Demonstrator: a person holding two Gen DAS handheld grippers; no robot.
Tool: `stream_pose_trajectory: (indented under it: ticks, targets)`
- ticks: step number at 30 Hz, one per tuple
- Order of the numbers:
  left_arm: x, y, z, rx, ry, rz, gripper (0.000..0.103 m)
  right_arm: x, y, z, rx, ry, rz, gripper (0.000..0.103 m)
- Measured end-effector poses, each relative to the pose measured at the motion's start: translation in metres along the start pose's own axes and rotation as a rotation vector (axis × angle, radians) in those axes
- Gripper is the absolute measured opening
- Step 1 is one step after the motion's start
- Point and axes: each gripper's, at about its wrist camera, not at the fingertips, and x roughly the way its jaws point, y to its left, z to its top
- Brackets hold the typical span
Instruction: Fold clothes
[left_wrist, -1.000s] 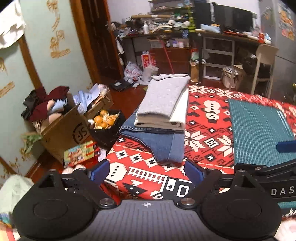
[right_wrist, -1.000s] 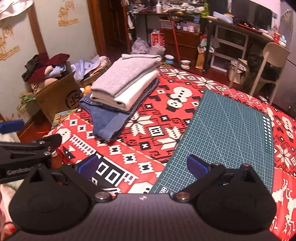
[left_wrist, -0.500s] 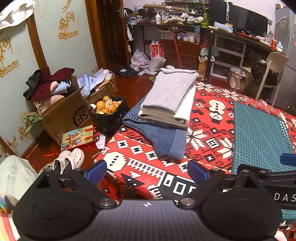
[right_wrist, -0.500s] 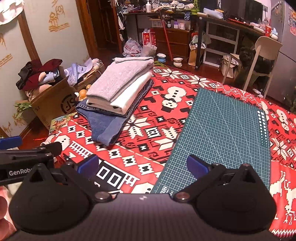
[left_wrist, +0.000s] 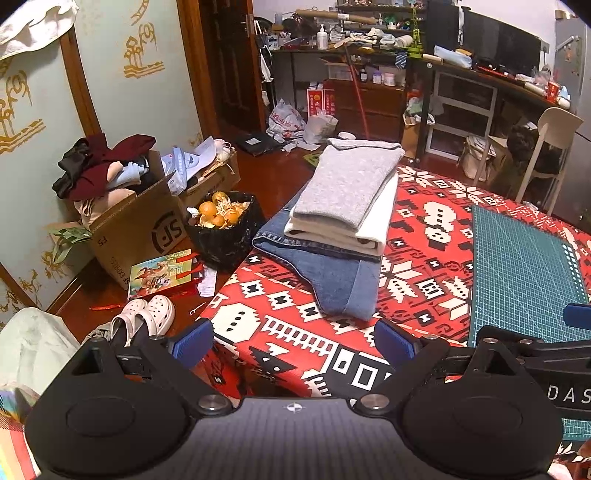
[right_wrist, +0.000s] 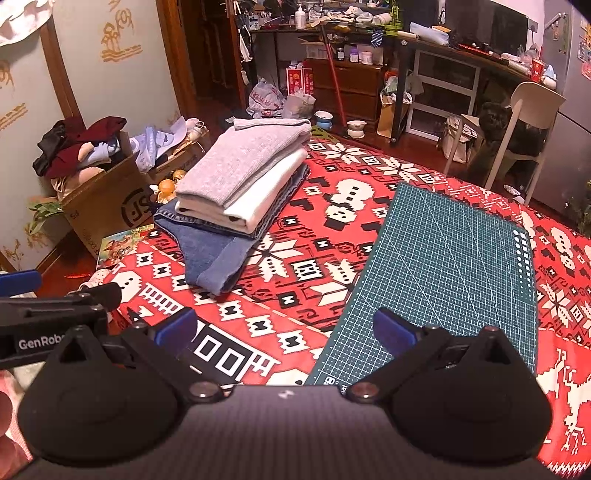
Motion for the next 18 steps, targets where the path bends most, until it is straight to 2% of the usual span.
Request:
stream_pose_trajectory:
  ticks: [18]
  targets:
    - [0.0025, 0.0019, 0.0013, 0.000, 0.010, 0.012, 0.094, 0.0020, 0.0012, 0.0010, -0.003, 0.011, 0.015, 0.102]
